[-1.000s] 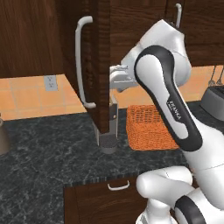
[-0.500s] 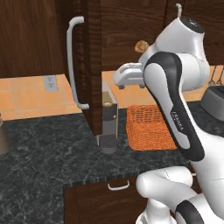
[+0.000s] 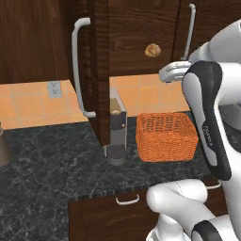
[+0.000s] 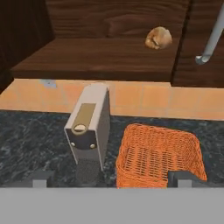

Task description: Open the cabinet, pick up the bread from the cabinet and place it in the basket. Then move the basket to the dining counter.

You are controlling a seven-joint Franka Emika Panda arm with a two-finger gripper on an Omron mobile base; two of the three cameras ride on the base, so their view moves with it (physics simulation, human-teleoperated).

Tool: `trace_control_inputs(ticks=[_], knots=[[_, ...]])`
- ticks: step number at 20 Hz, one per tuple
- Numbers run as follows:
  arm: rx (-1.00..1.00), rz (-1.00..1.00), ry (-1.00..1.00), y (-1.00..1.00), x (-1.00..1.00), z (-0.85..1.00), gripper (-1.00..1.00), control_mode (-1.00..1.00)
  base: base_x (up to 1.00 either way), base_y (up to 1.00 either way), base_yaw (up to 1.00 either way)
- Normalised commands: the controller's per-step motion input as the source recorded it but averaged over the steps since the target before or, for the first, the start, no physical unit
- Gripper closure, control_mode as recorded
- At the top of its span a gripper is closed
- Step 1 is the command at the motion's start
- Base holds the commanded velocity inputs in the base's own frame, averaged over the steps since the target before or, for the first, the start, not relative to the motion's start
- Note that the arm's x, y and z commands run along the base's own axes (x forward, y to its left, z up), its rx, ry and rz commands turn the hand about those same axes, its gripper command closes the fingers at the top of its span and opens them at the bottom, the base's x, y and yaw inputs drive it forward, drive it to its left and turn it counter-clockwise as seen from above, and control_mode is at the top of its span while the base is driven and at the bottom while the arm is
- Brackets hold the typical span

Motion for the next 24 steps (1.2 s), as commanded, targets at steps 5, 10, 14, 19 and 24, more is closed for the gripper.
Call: trace_control_inputs(ticks=[5, 10, 14, 19, 24], knots=[[-0.02, -0.14, -0.18, -1.00, 0.00, 0.77, -1.00, -1.00, 0.00, 0.00, 0.00], [-0.01, -0.05, -0.06, -0.92, 0.56, -0.04, -1.00, -1.00, 0.00, 0.00, 0.00], [-0.06, 0.00, -0.14, -0.43, 1.00, -0.30, -1.00, -1.00, 0.00, 0.00, 0.00], [0.01, 0.00, -0.02, -0.10, 0.97, 0.16, -1.00, -1.00, 0.00, 0.00, 0.00], [0.00, 0.00, 0.00, 0.00, 0.78, 0.02, -1.00, -1.00, 0.00, 0.00, 0.00]])
